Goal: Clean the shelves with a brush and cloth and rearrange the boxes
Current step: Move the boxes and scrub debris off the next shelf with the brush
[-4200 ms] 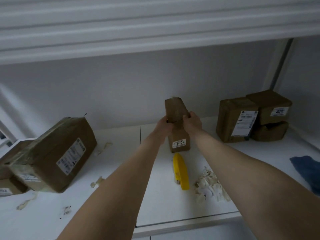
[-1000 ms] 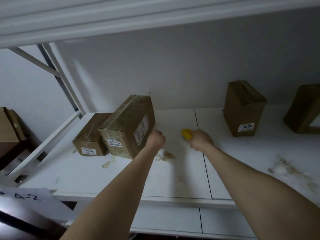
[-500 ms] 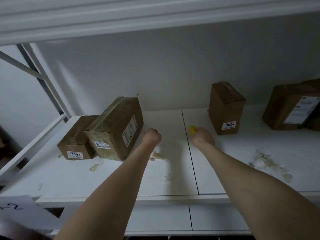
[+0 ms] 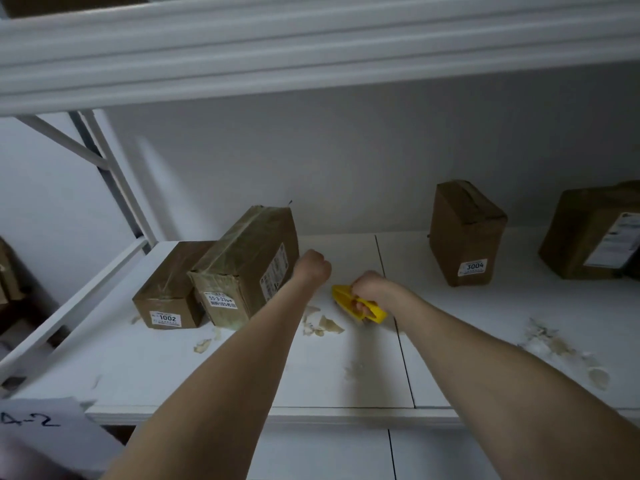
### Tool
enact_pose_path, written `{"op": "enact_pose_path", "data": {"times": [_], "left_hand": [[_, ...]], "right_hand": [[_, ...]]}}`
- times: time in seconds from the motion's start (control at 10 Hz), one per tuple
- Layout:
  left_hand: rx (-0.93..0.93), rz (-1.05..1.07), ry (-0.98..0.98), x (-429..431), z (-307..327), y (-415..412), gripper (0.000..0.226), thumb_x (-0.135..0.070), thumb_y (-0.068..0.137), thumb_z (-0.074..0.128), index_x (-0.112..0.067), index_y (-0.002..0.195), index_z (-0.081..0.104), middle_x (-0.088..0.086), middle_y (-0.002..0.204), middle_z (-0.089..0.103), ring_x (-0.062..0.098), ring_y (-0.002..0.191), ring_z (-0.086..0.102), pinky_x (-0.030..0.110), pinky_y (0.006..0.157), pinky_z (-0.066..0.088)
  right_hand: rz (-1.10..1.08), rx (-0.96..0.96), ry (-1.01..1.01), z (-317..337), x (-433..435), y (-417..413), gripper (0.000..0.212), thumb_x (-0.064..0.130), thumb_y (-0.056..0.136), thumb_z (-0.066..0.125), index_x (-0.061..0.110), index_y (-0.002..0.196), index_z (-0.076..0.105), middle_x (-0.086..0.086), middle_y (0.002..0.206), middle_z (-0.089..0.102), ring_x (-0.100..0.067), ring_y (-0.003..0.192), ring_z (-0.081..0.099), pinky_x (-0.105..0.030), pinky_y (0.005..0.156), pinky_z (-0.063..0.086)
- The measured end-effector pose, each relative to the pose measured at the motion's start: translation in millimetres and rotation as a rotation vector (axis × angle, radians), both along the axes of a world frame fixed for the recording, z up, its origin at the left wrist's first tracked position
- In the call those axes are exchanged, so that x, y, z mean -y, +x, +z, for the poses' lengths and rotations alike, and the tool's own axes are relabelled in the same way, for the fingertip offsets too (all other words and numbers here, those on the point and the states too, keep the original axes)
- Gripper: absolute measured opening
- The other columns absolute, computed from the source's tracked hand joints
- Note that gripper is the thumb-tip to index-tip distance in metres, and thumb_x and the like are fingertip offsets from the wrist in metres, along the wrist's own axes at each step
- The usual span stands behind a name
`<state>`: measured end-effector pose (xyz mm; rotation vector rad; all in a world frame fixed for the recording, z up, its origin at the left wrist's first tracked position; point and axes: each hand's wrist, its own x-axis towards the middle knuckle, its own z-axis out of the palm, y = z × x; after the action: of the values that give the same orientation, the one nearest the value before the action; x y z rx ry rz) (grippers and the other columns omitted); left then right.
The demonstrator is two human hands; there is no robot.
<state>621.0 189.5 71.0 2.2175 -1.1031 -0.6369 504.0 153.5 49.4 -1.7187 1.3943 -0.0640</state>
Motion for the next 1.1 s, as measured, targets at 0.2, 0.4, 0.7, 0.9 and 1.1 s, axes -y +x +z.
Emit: {"op": "enact_pose_path", "data": {"times": [0.2,0.4,0.7,0.9,1.1], "left_hand": [[0.136,0.125,-0.210,-12,42,42,0.035,-0.010,0.095,0.041,0.002,0.125,0.055,0.019,0.130,0.056,0.032,0.120,0.052,0.029,0.091,0.042],[0.333,0.288,-0.139,-40,59,111,0.037,-0.020,0.094,0.039,0.000,0.120,0.056,0.021,0.121,0.057,0.038,0.112,0.053,0.044,0.099,0.044],[0.092,0.346,0.056,-55,39,157,0.039,-0.019,0.098,0.041,0.003,0.128,0.051,0.021,0.132,0.053,0.036,0.123,0.050,0.039,0.101,0.043],[-0.040,0.335,-0.149,-27,61,122,0.037,-0.025,0.097,0.044,0.004,0.120,0.053,0.018,0.115,0.061,0.029,0.095,0.058,0.030,0.074,0.042],[-0.287,0.179,-0.289,21,69,49,0.025,-0.011,0.092,0.047,0.004,0.106,0.061,0.019,0.094,0.064,0.028,0.077,0.062,0.030,0.063,0.045]], "right_hand": [[0.063,-0.117,-0.317,24,11,24,0.031,0.022,0.088,0.055,0.005,0.112,0.063,-0.014,0.121,0.063,-0.029,0.110,0.061,-0.027,0.076,0.046],[0.174,0.199,-0.230,37,-16,97,0.024,0.031,0.090,0.057,0.008,0.094,0.061,-0.009,0.098,0.062,-0.027,0.093,0.060,-0.025,0.067,0.042],[0.069,0.445,0.132,23,-39,149,0.060,0.057,0.086,0.059,0.010,0.122,0.051,-0.009,0.100,0.059,-0.025,0.088,0.059,-0.029,0.069,0.049],[-0.074,0.690,0.212,36,-18,125,0.034,0.034,0.083,0.068,0.018,0.112,0.060,0.000,0.082,0.066,-0.017,0.070,0.061,-0.023,0.055,0.046],[-0.247,0.898,0.067,54,26,51,0.017,0.016,0.083,0.064,0.022,0.099,0.064,-0.002,0.086,0.069,-0.012,0.060,0.067,-0.023,0.045,0.052]]}}
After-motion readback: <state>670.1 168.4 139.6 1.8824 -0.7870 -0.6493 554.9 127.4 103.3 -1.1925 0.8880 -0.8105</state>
